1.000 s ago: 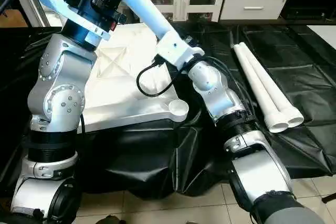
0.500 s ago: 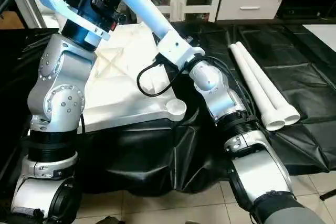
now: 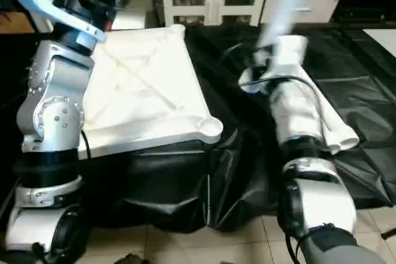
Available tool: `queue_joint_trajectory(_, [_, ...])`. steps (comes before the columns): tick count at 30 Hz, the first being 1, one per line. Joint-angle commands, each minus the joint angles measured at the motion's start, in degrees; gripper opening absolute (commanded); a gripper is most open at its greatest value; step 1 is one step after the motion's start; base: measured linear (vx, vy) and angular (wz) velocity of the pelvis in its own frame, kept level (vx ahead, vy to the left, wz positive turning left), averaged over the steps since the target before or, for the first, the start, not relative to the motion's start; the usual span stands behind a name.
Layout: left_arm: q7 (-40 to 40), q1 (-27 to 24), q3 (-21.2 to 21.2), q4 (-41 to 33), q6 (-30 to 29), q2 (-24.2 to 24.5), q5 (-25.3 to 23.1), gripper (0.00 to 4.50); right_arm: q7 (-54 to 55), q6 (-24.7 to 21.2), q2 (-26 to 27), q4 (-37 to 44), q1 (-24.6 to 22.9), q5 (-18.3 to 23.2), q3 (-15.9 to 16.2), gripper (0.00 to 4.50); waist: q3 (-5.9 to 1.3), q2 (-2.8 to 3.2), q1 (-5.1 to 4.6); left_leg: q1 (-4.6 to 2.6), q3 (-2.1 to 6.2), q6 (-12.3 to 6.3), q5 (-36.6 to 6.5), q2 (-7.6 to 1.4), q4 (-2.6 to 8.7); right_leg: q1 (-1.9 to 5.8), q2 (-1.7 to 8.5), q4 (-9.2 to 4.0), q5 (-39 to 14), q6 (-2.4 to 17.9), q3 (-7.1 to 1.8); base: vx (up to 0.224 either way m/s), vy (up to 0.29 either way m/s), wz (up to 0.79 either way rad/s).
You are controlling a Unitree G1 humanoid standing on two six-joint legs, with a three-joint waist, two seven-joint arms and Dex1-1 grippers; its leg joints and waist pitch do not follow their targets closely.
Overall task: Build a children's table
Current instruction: Insert table leg to table base
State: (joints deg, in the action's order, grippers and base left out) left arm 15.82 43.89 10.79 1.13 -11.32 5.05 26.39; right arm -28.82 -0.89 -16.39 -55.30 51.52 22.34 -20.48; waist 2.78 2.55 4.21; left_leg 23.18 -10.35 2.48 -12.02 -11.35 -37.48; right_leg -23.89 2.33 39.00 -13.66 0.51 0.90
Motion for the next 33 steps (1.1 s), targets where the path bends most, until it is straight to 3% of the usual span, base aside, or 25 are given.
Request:
queue_joint_trajectory(1, [1.8,-3.6,-5.8,5.5,-3.7,5.9,-8.7,3.47,-9.8,-8.5,-1.4,2.1,-0.9,6.8,-2.6,1.88,-5.27,-1.03,-0.25,-0.85,0.59,-8.04,2.9,-0.84,2.60,4.77,3.45,-3.12,18.2,15.7,-1.57,0.000,0.000,0.00])
queue_joint_trajectory(2, [3.0,-4.7,-8.1,7.0,-4.3,8.0,-11.3,3.47,-12.5,-10.7,-2.0,2.6,-1.5,7.9,-2.9,1.88,-5.15,-0.96,-0.62,-0.88,0.47,-8.57,3.3,-0.76,2.62,4.58,3.21,-3.36,17.6,15.5,-1.54,0.000,0.000,0.00])
queue_joint_trajectory(4, [10.0,-8.7,-16.1,10.8,-4.0,13.1,-16.9,3.47,-19.8,-18.1,-4.3,3.8,-2.8,11.5,-3.9,1.88,-5.41,-0.28,-0.49,-0.97,0.68,-8.76,5.0,-1.11,2.45,4.50,3.44,-3.08,17.1,15.1,-1.38,0.000,0.000,0.00])
queue_joint_trajectory(6, [15.2,-11.2,-19.7,10.8,-2.3,14.4,-17.4,3.47,-22.4,-22.2,-5.5,5.3,-3.8,13.4,-4.3,1.88,-5.48,-0.06,-0.48,-0.97,0.65,-8.84,7.1,-1.34,2.35,4.22,3.42,-2.99,18.6,15.6,-1.27,0.000,0.000,0.00])
queue_joint_trajectory(8, [19.9,-13.3,-22.5,9.3,-0.1,14.8,-16.9,3.47,-23.5,-24.3,-6.6,7.5,-5.0,13.9,-3.7,1.88,-6.06,-0.04,-0.23,-0.92,0.73,-9.42,11.4,-1.58,1.85,3.98,3.48,-2.09,24.7,17.3,-1.08,0.000,0.000,0.00])
queue_joint_trajectory(10, [25.1,-14.8,-25.7,8.7,1.5,16.0,-16.8,3.47,-24.0,-25.9,-7.8,9.6,-5.9,14.5,-3.5,1.88,-6.08,-0.15,0.05,-0.60,0.69,-10.57,13.4,-1.43,1.42,3.65,3.40,-1.70,28.5,17.9,-1.02,0.000,0.000,0.00])
queue_joint_trajectory(11, [27.5,-15.2,-27.0,9.1,1.9,16.6,-16.9,3.64,-24.1,-26.8,-8.4,10.6,-6.3,14.8,-3.4,1.88,-5.52,-0.42,0.13,-0.36,0.43,-10.86,11.4,-1.41,1.61,3.37,3.53,-2.02,27.3,17.8,-1.10,0.000,0.000,0.00])
queue_joint_trajectory(13, [30.3,-15.0,-28.8,10.9,3.3,17.7,-17.9,3.81,-24.9,-28.1,-9.3,12.2,-7.1,14.9,-3.1,1.88,-5.23,-0.38,0.56,-0.57,0.31,-10.05,7.6,-1.50,1.85,3.27,3.68,-2.53,21.5,17.1,-1.23,0.000,0.000,0.00])
queue_joint_trajectory(16, [30.9,-13.7,-29.8,15.7,7.0,17.9,-21.2,3.97,-26.5,-31.5,-10.1,15.6,-8.5,15.4,-2.4,1.88,-4.88,-0.41,0.67,-0.83,0.20,-8.78,5.9,-1.48,2.07,3.16,3.45,-3.04,16.2,16.0,-1.29,0.000,0.000,0.00])
queue_joint_trajectory(18, [31.1,-13.3,-29.7,17.0,7.7,17.8,-21.7,4.20,-26.6,-32.2,-10.1,16.5,-8.8,15.5,-2.2,1.88,-5.03,-0.61,0.52,-0.70,0.30,-8.62,6.7,-1.48,2.15,3.41,3.57,-2.92,16.6,15.6,-1.26,0.000,0.000,0.00])
queue_joint_trajectory(24, [31.7,-12.1,-30.1,21.1,10.2,18.6,-22.9,4.35,-26.1,-33.2,-9.2,19.0,-9.2,15.7,-1.4,1.88,-5.22,-0.54,0.54,-0.61,0.31,-8.77,8.0,-1.39,2.04,3.29,3.65,-2.66,18.9,16.0,-1.26,0.000,0.000,0.00])
queue_joint_trajectory(25, [32.4,-12.0,-30.3,21.6,10.0,18.9,-22.9,4.35,-26.1,-33.1,-9.1,19.2,-9.1,15.6,-1.2,1.88,-5.40,-0.97,0.48,-0.65,0.26,-8.82,8.0,-1.48,2.06,3.39,3.66,-2.60,19.2,16.1,-1.23,0.000,0.000,0.00])
queue_joint_trajectory(27, [34.0,-11.8,-30.6,22.6,9.7,19.3,-22.9,4.35,-26.0,-33.3,-8.8,19.7,-9.1,15.4,-0.9,1.88,-5.27,-0.72,0.57,-0.60,0.23,-8.68,7.8,-1.41,2.06,3.23,3.67,-2.65,18.2,16.1,-1.20,0.000,0.000,0.00])
queue_joint_trajectory(28, [34.7,-11.9,-30.6,22.7,9.3,19.5,-22.8,4.35,-26.0,-33.3,-8.8,19.8,-9.1,15.3,-0.8,1.88,-5.33,-0.98,0.57,-0.66,0.16,-8.46,7.3,-1.42,2.09,3.30,3.75,-2.77,17.3,16.0,-1.27,0.000,0.000,0.00])
queue_joint_trajectory(29, [35.3,-11.8,-30.5,23.3,9.5,19.4,-22.9,4.17,-26.0,-33.6,-8.7,20.1,-9.2,15.3,-0.9,1.88,-5.31,-0.80,0.69,-0.71,0.21,-8.30,7.4,-1.51,2.13,3.23,3.78,-2.71,16.8,16.0,-1.26,0.000,0.000,0.00])
queue_joint_trajectory(33, [40.1,-12.7,-30.3,22.9,7.7,20.0,-21.3,3.93,-25.8,-33.6,-8.4,20.6,-9.3,14.6,-0.7,1.88,-5.47,-0.87,0.85,-0.63,0.22,-8.58,9.2,-1.48,2.03,3.27,3.81,-2.39,18.6,15.9,-1.26,0.000,0.000,0.00])
